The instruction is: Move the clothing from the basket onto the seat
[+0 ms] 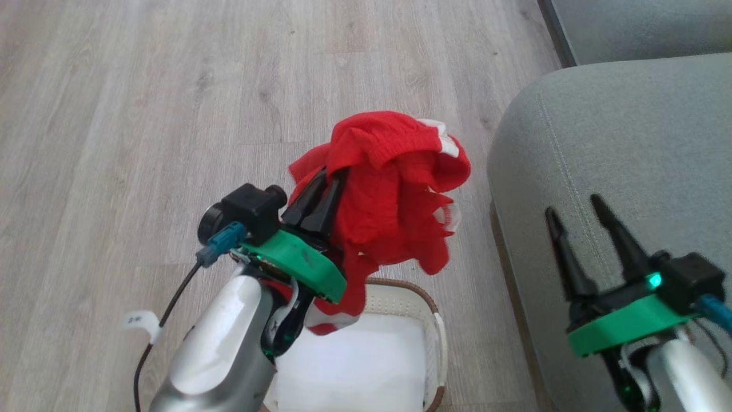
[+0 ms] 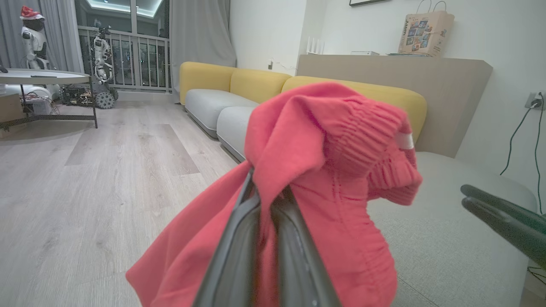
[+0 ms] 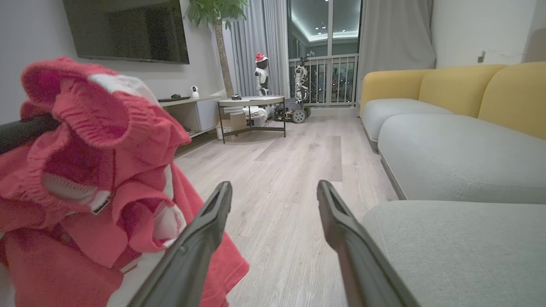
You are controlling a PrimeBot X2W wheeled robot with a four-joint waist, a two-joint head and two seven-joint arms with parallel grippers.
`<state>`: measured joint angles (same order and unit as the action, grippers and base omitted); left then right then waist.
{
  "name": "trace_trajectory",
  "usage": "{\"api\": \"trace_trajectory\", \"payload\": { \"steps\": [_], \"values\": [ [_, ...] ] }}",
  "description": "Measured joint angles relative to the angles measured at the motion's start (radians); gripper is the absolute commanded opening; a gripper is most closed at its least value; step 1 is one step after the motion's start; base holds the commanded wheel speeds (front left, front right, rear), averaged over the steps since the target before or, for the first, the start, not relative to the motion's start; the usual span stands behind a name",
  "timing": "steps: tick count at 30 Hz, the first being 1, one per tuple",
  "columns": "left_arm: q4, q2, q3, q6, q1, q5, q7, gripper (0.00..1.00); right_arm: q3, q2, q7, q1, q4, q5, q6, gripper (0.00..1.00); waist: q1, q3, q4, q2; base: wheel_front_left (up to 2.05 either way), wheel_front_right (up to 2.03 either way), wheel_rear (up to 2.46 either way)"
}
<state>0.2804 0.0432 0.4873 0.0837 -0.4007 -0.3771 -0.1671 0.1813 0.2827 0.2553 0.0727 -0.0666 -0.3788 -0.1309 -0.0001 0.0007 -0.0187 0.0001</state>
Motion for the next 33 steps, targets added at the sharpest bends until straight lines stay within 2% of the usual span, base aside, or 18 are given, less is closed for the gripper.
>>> {"api": "trace_trajectory", "payload": {
  "steps": [10, 22, 26, 33],
  "values": [
    [-0.035, 0.0, 0.024, -0.013, -0.001, -0.009, 0.025, 0.0, 0.133, 0.017, 0.0, 0.012, -0.001, -0.029, 0.0, 1.0, 0.0, 0.006, -0.01, 0.0, 0.0, 0.0, 0.0],
    [-0.046, 0.001, 0.08, -0.013, -0.001, -0.015, 0.025, 0.0, 0.343, 0.084, 0.0, 0.196, -0.11, -0.09, 0.0, 1.0, 0.0, 0.01, 0.016, 0.0, 0.0, 0.0, 0.0],
    [-0.046, 0.001, 0.115, -0.01, -0.001, -0.033, 0.026, 0.0, 0.411, 0.106, 0.0, 0.265, -0.169, -0.136, 0.0, 1.0, 0.0, 0.014, 0.042, 0.0, 0.0, 0.0, 0.0],
    [-0.039, 0.002, 0.182, -0.008, -0.009, -0.068, 0.025, 0.0, 0.558, 0.117, 0.0, 0.36, -0.232, -0.282, 0.0, 1.0, 0.0001, 0.011, 0.093, 0.0, 0.0, 0.0, 0.0]
  ]
}}
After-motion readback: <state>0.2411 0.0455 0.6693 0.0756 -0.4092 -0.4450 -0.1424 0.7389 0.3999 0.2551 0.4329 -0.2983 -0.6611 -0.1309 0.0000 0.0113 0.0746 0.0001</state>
